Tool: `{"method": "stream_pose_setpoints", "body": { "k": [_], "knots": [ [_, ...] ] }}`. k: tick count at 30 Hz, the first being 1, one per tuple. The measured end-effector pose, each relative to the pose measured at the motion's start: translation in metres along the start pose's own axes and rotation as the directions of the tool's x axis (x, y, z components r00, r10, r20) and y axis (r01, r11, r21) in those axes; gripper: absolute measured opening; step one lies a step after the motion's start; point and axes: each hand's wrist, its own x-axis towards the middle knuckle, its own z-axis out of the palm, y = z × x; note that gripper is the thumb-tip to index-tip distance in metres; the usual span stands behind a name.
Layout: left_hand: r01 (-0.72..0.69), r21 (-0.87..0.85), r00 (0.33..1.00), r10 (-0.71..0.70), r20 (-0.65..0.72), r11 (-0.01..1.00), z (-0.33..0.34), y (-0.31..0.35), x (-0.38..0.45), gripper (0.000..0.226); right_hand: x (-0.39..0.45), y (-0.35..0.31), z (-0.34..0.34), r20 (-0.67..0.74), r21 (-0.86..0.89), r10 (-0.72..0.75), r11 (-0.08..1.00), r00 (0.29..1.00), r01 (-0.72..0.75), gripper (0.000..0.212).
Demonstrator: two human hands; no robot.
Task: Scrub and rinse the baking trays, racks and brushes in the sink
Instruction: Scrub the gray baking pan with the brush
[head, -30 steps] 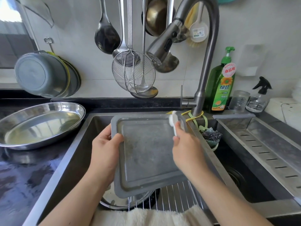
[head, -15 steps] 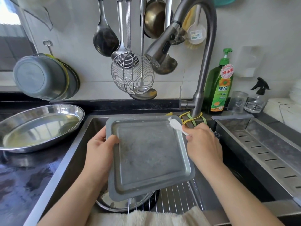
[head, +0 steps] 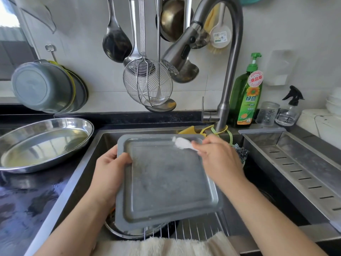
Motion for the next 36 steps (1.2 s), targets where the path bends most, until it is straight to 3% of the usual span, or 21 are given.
{"method": "stream_pose_setpoints", "body": {
  "k": [4,6,10,13,19,25,30,33,36],
  "knots": [
    [-0.003,-0.012,1.0,0.003,0.003,1.0,0.001,0.0,0.001,0.04,0.002,0.022,-0.015,-0.011,-0.071,0.157,0.985,0.987,-0.158,0.02],
    [0.008,-0.003,1.0,-0.008,0.022,1.0,0.003,-0.001,0.001,0.04,-0.003,0.007,-0.007,0.002,-0.11,0.045,0.993,0.999,-0.045,0.021],
    [-0.017,0.108,0.993,0.005,0.116,0.994,0.009,-0.005,-0.004,0.039,-0.016,-0.028,0.011,0.068,0.033,-0.103,0.994,0.992,0.101,0.008],
    [-0.004,0.118,0.982,-0.018,0.189,0.993,0.012,-0.009,-0.007,0.04,-0.022,-0.042,0.024,0.025,0.048,-0.338,0.94,0.941,0.337,0.023],
    [0.003,-0.032,0.983,0.003,0.184,0.999,0.017,-0.007,-0.006,0.039,-0.027,-0.051,0.023,0.003,-0.009,-0.213,0.977,0.977,0.213,0.046],
    [0.054,-0.12,0.965,-0.021,0.26,0.991,0.014,-0.007,-0.007,0.049,-0.032,-0.063,0.028,0.16,0.078,-0.351,0.936,0.922,0.343,0.05],
    [0.136,-0.25,0.956,-0.061,0.285,0.959,0.014,-0.006,-0.005,0.078,-0.036,-0.071,0.019,0.268,0.068,-0.34,0.94,0.901,0.334,0.058],
    [0.164,-0.255,0.947,-0.08,0.31,0.953,0.016,-0.005,-0.006,0.078,-0.03,-0.069,0.017,0.224,0.014,-0.245,0.969,0.943,0.248,0.062],
    [0.185,-0.293,0.942,-0.084,0.325,0.938,0.016,-0.004,-0.007,0.072,-0.035,-0.072,0.019,0.293,0.032,-0.274,0.96,0.916,0.277,0.06]
  ]
}}
